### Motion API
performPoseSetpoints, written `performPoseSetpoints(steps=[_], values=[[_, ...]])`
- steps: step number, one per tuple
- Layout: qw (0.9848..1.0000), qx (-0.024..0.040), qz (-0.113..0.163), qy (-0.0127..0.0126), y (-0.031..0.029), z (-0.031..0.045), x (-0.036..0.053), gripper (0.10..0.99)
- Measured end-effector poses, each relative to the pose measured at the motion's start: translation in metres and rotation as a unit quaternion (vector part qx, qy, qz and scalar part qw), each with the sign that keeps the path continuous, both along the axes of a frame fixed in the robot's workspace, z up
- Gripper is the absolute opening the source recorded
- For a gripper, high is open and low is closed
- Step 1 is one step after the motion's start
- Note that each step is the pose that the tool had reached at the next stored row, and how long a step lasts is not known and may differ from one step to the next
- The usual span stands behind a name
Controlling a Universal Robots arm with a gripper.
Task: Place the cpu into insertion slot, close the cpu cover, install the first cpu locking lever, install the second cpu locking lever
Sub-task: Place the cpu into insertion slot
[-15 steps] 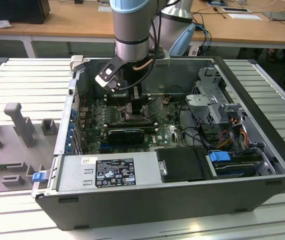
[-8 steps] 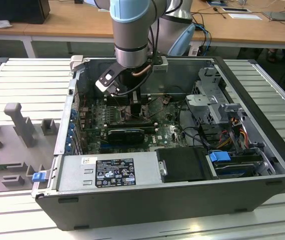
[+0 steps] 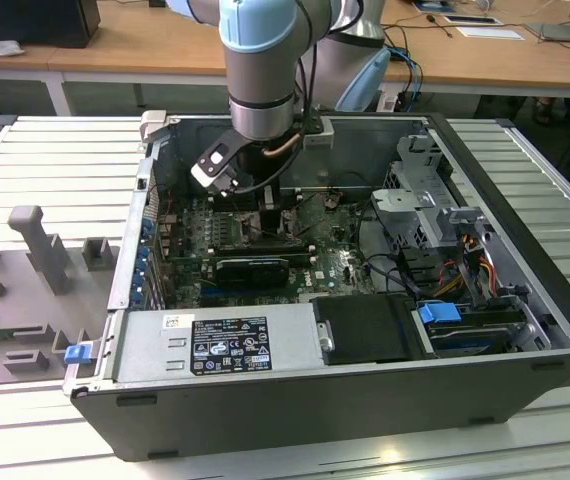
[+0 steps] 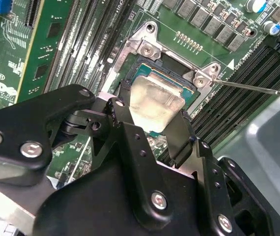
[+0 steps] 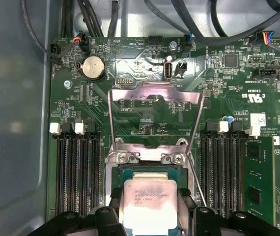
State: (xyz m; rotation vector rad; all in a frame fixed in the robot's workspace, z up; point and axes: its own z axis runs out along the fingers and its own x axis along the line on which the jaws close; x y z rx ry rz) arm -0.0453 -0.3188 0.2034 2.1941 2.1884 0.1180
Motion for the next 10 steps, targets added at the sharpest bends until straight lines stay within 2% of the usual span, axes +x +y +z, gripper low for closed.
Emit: performPoseSetpoints(steps=[2, 7, 8, 9, 10], values=[[1.0000, -0.0003, 0.000, 0.0002, 0.0009, -0.0029, 0.0001, 0.525], [1.0000, 0.0001, 0.000, 0.0000, 0.0010, -0.0033, 0.0000, 0.525], [1.0000, 0.0004, 0.000, -0.0002, 0.0011, -0.0035, 0.0001, 0.537], [1.0000, 0.0001, 0.000, -0.0001, 0.0010, -0.0029, 0.0001, 0.600], [1.0000, 0.0000, 0.000, 0.0000, 0.0010, -0.0021, 0.0000, 0.600]])
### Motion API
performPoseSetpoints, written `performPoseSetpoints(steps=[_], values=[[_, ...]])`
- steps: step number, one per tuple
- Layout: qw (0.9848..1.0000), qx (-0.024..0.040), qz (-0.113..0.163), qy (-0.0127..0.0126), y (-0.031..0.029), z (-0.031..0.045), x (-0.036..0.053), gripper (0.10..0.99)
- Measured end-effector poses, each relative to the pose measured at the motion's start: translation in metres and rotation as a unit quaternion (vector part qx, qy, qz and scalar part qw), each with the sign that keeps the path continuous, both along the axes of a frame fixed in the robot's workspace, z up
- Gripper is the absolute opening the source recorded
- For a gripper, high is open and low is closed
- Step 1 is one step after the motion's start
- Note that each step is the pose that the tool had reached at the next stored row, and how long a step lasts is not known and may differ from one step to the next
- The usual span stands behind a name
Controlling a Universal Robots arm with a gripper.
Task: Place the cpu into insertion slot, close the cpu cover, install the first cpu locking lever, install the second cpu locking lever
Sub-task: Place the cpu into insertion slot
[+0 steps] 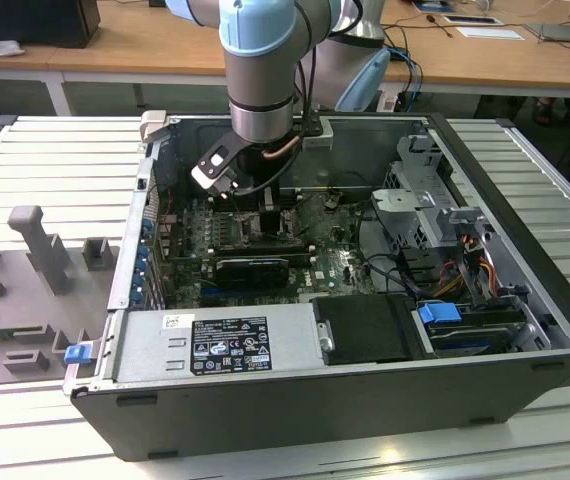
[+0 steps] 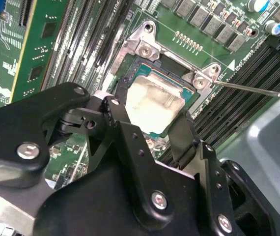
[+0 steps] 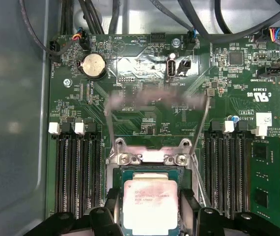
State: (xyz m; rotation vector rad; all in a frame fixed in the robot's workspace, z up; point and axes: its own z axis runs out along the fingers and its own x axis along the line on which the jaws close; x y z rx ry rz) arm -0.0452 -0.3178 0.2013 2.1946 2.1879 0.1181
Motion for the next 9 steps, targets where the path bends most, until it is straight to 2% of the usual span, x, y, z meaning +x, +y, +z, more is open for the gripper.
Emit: performPoseSetpoints(steps=[9], values=[[1.0000, -0.0012, -0.009, 0.0001, 0.0000, -0.0010, 0.0000, 0.600]])
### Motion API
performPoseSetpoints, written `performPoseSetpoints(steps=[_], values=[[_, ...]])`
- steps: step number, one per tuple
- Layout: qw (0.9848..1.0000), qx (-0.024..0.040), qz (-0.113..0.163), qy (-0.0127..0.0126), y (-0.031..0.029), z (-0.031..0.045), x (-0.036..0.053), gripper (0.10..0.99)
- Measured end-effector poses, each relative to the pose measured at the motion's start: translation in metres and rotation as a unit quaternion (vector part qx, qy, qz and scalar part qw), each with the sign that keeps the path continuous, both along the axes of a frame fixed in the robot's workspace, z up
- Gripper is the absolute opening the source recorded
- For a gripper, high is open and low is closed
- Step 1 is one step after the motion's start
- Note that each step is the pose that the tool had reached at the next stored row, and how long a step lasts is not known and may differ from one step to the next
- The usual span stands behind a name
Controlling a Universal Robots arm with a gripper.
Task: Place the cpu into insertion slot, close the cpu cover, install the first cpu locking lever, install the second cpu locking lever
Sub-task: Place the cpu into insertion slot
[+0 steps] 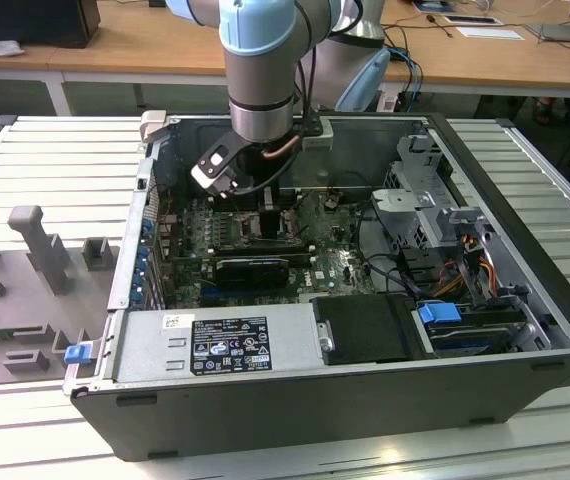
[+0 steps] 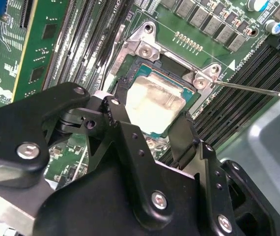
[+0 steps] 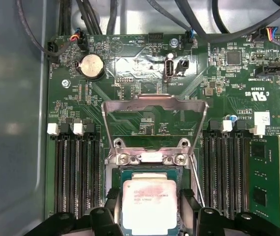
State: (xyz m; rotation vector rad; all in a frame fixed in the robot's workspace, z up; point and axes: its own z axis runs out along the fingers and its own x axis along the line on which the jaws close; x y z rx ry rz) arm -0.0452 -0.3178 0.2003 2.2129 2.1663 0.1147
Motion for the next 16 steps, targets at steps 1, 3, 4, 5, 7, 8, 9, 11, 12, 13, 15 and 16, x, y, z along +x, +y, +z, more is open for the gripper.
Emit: performPoseSetpoints(steps=[1, 3, 4, 5, 7, 8, 9, 11, 12, 13, 15, 16], values=[[1.0000, -0.0002, -0.003, 0.0000, 0.0000, -0.0001, 0.0000, 0.600], [0.9999, -0.0007, -0.011, 0.0000, -0.0001, -0.0004, 0.0000, 0.600], [0.9999, -0.0006, -0.012, 0.0000, -0.0003, -0.0007, 0.0000, 0.600], [0.9999, -0.0006, -0.012, 0.0000, -0.0011, -0.0008, 0.0001, 0.600], [0.9999, -0.0014, -0.012, 0.0000, -0.0014, -0.0009, 0.0001, 0.600], [0.9999, -0.0015, -0.012, 0.0000, -0.0014, -0.0008, 0.0001, 0.600], [0.9999, -0.0015, -0.012, 0.0000, -0.0014, -0.0008, 0.0001, 0.600], [0.9999, -0.0011, -0.012, 0.0001, -0.0015, 0.0002, 0.0000, 0.600], [0.9999, -0.0010, -0.012, 0.0000, -0.0014, 0.0021, 0.0000, 0.600], [0.9999, -0.0009, -0.012, 0.0000, -0.0014, 0.0057, 0.0001, 0.600], [0.9999, -0.0010, -0.012, 0.0001, -0.0014, 0.0096, 0.0001, 0.600], [0.9999, -0.0010, -0.012, 0.0006, -0.0014, 0.0123, 0.0001, 0.588]])
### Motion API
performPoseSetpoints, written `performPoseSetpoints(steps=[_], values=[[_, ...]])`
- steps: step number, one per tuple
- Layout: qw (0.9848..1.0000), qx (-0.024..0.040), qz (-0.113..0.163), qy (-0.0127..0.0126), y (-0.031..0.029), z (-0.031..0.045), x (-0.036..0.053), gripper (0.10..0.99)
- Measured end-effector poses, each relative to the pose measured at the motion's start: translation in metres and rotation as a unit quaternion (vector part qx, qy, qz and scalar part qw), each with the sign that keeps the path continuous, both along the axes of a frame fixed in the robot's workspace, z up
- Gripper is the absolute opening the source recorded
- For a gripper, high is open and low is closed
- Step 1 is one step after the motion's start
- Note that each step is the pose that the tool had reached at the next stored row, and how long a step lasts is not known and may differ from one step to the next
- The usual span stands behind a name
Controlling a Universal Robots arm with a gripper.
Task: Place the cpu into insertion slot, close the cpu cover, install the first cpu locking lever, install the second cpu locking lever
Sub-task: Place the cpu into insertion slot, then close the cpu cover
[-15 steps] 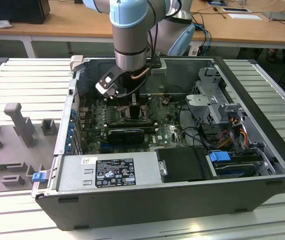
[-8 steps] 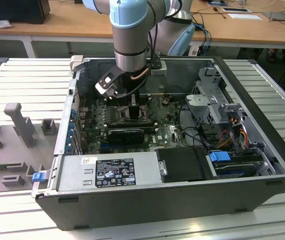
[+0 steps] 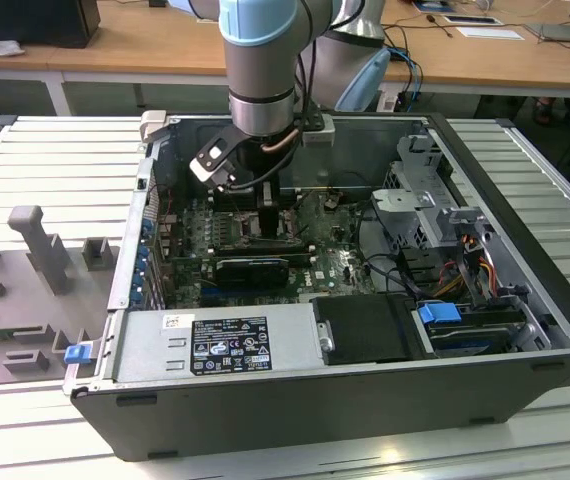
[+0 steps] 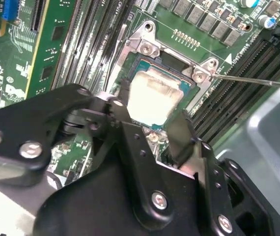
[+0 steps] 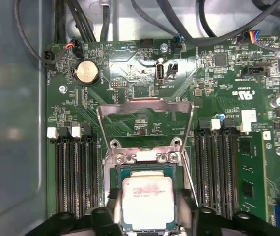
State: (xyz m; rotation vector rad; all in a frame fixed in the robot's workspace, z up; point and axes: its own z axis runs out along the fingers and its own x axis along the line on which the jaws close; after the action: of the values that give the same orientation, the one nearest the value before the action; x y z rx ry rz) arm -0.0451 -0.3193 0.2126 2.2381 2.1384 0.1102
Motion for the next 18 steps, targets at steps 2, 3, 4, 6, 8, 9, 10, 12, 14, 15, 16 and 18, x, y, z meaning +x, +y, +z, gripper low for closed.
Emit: performPoseSetpoints(steps=[2, 3, 4, 6, 8, 9, 10, 12, 14, 15, 16, 18], values=[[1.0000, 0.0001, 0.000, 0.0032, 0.0001, 0.0013, 0.0008, 0.455], [1.0000, 0.0002, 0.000, 0.0057, 0.0001, 0.0015, 0.0015, 0.455], [0.9999, 0.0001, 0.000, 0.0100, 0.0000, 0.0016, 0.0032, 0.396], [0.9999, 0.0000, 0.002, 0.0136, 0.0000, 0.0017, 0.0053, 0.275], [0.9999, -0.0002, 0.010, 0.0143, 0.0000, 0.0020, 0.0057, 0.106], [0.9998, -0.0002, 0.011, 0.0143, 0.0000, 0.0026, 0.0057, 0.106], [0.9998, -0.0001, 0.011, 0.0142, 0.0000, 0.0035, 0.0058, 0.106], [0.9998, -0.0001, 0.011, 0.0142, 0.0000, 0.0061, 0.0058, 0.106], [0.9998, -0.0002, 0.011, 0.0143, 0.0000, 0.0102, 0.0058, 0.106], [0.9998, -0.0002, 0.011, 0.0142, 0.0000, 0.0114, 0.0058, 0.106], [0.9998, -0.0002, 0.011, 0.0142, 0.0000, 0.0130, 0.0058, 0.106], [0.9998, -0.0002, 0.011, 0.0142, 0.0000, 0.0158, 0.0058, 0.106]])
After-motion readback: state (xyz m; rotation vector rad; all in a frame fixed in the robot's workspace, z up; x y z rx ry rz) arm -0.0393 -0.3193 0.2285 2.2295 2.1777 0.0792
